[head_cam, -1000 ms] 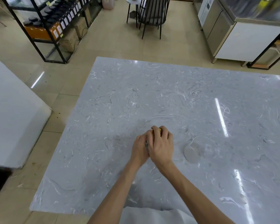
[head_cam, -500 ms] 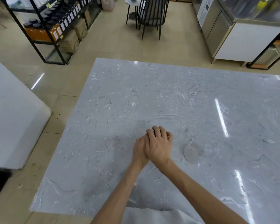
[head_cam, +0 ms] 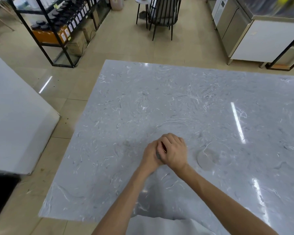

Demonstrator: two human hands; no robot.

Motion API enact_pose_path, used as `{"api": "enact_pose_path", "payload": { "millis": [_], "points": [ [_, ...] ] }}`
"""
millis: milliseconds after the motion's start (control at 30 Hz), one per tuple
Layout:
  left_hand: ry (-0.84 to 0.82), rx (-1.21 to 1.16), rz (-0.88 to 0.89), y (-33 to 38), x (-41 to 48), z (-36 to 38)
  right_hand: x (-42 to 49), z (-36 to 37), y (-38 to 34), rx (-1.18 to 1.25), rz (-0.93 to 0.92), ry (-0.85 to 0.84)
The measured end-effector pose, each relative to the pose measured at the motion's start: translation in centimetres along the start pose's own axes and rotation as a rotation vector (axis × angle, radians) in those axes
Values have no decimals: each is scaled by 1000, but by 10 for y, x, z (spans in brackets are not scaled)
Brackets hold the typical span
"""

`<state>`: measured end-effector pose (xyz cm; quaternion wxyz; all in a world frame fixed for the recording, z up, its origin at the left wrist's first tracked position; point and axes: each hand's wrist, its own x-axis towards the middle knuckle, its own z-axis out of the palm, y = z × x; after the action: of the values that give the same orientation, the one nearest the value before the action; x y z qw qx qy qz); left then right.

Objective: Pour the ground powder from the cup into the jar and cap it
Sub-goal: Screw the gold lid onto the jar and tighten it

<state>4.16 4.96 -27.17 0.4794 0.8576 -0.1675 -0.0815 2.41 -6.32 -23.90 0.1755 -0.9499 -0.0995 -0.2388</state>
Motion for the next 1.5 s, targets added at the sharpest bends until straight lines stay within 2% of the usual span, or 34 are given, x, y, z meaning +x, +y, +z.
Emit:
{"api": "enact_pose_path", "payload": {
  "millis": [33,100,167,200,267,467,533,633,700,800,867,933,1033,1133,1200,1267,1333,1433,1500],
  "points": [
    [-65,-45,8,0,1,-6,-2,-2,2,-35,-49,-30],
    [-202,-149,37,-2,2,-17,-6,-10,16,-47,-297,-119],
    [-276,-187,100,-3,3,-22,-3,-21,32,26,-528,-194],
    [-281,-193,123,-1,3,-20,-1,-23,37,54,-583,-204],
    [-234,-202,107,2,0,-12,0,-20,39,67,-550,-162],
    [36,-294,27,3,-15,16,-11,-6,15,42,-108,51],
    [113,-298,-79,11,-22,28,-11,-5,5,8,25,78],
    [105,-354,-162,17,-20,30,-10,-4,-7,-71,169,44],
    [43,-336,-73,12,-17,14,-12,-5,-2,-89,62,-25],
    [-137,-303,98,-4,-12,-9,-19,-15,25,-21,-432,-185],
    [-184,-312,131,-7,-9,-11,-15,-19,38,24,-581,-222],
    [-108,-282,147,-5,-7,-5,-10,-14,37,58,-503,-147],
    [83,-273,153,-7,-17,9,-9,-4,23,62,-287,1],
    [242,-174,92,1,-25,21,-12,-3,10,3,-94,60],
    [270,-133,70,6,-24,27,-12,-2,0,-49,26,48],
    [205,-188,45,4,-23,24,-12,-2,-7,-77,111,6],
    [108,-173,14,-8,-23,17,-12,-5,-2,-74,39,-42],
    [-36,-124,15,-19,-21,1,-11,-16,23,-5,-325,-161],
    [-50,-150,60,-17,-19,1,-7,-19,34,35,-428,-160]
  ]
}}
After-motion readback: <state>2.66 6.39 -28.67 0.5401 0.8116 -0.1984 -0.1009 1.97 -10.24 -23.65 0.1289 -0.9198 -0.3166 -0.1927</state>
